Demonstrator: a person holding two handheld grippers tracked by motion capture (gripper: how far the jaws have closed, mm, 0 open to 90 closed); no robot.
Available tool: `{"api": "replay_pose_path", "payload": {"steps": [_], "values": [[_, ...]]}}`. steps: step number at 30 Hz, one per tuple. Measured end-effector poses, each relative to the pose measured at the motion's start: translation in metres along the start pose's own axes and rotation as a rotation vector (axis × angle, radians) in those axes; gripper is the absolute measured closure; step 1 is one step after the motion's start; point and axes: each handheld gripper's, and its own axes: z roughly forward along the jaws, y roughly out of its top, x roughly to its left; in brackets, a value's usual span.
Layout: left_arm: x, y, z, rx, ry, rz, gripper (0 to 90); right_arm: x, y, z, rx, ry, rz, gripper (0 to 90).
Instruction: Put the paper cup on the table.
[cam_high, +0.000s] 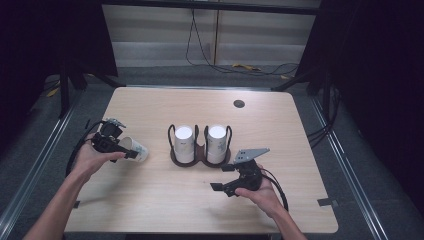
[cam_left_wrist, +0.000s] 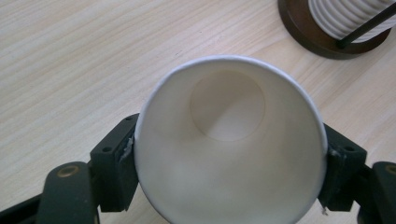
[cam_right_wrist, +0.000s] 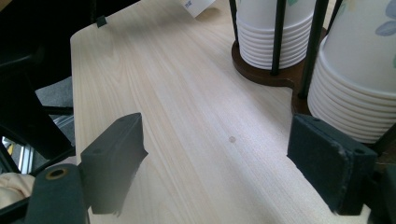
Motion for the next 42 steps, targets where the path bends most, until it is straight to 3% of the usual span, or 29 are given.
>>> {"api": "replay_pose_path", "payload": {"steps": [4,7,14,16,18,26,35,42], "values": [[0.000,0.002,0.002,0.001,-0.001,0.004,22.2,-0.001,0.000,0.002,0.004,-0.001,0.001,18.9],[0.000,0.003,0.001,-0.016,0.026,0.001,22.2,0.000,0.000,0.002,0.006,0.001,0.003,18.9],[-0.002,0.007,0.005,-0.020,0.015,0.011,20.9,-0.001,0.000,0.003,0.012,-0.001,0.000,18.9],[-0.004,0.008,0.005,-0.027,0.007,0.026,20.7,-0.001,0.000,0.003,0.012,-0.001,0.002,18.9],[-0.007,0.009,0.006,-0.043,0.024,0.046,20.7,-0.001,0.000,0.003,0.009,-0.001,0.001,18.9],[-0.014,0.009,0.012,-0.036,0.017,0.086,19.9,-0.001,0.000,0.000,0.006,-0.006,-0.001,18.9],[-0.017,0.006,0.021,-0.034,-0.003,0.093,17.7,-0.001,0.000,0.000,0.003,-0.005,-0.002,18.9],[-0.014,-0.002,0.022,-0.052,-0.008,0.069,16.8,-0.002,0.000,0.000,0.002,-0.004,-0.002,18.7]]}}
